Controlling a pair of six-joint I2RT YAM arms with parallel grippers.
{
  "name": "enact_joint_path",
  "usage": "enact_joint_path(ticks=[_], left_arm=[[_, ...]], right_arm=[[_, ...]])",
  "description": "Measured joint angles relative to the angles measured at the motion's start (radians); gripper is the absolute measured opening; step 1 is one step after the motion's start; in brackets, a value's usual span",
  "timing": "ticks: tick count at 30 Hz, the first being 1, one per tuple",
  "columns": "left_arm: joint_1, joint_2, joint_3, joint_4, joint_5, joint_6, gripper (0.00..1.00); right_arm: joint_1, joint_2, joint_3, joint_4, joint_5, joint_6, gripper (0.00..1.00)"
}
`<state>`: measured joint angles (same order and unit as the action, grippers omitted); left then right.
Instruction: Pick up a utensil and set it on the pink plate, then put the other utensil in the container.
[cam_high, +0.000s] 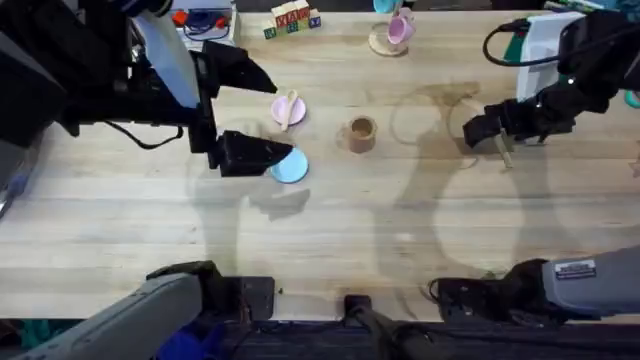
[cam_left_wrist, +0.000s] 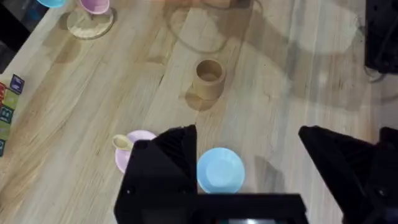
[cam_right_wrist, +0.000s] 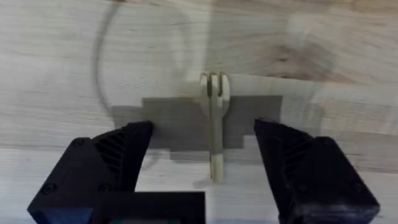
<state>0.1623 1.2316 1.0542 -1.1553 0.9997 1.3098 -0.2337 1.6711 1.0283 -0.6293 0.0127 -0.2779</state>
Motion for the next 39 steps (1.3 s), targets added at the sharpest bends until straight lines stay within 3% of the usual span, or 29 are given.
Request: enact_joint_path(ticks=[21, 26, 33, 36, 39], left_arm=[[0.000, 0.000, 0.000, 0.000, 0.000, 0.000, 0.993], [0.000, 0.000, 0.000, 0.000, 0.000, 0.000, 0.993], [0.000, 0.000, 0.000, 0.000, 0.001, 0.000, 0.993], [0.000, 0.000, 0.000, 0.000, 0.001, 0.000, 0.993], [0.000, 0.000, 0.000, 0.000, 0.002, 0.000, 0.993]], right_arm=[[-0.008, 0.010, 0.005, 0.004, -0.018, 0.000, 0.993], [-0.008, 0.018, 0.012, 0.013, -0.021, 0.003, 0.832], [-0.007, 0.024, 0.016, 0.032, -0.026, 0.005, 0.484], [-0.007, 0.024, 0.016, 0.035, -0.023, 0.004, 0.407], [-0.007, 0.024, 0.016, 0.036, -0.021, 0.004, 0.404]])
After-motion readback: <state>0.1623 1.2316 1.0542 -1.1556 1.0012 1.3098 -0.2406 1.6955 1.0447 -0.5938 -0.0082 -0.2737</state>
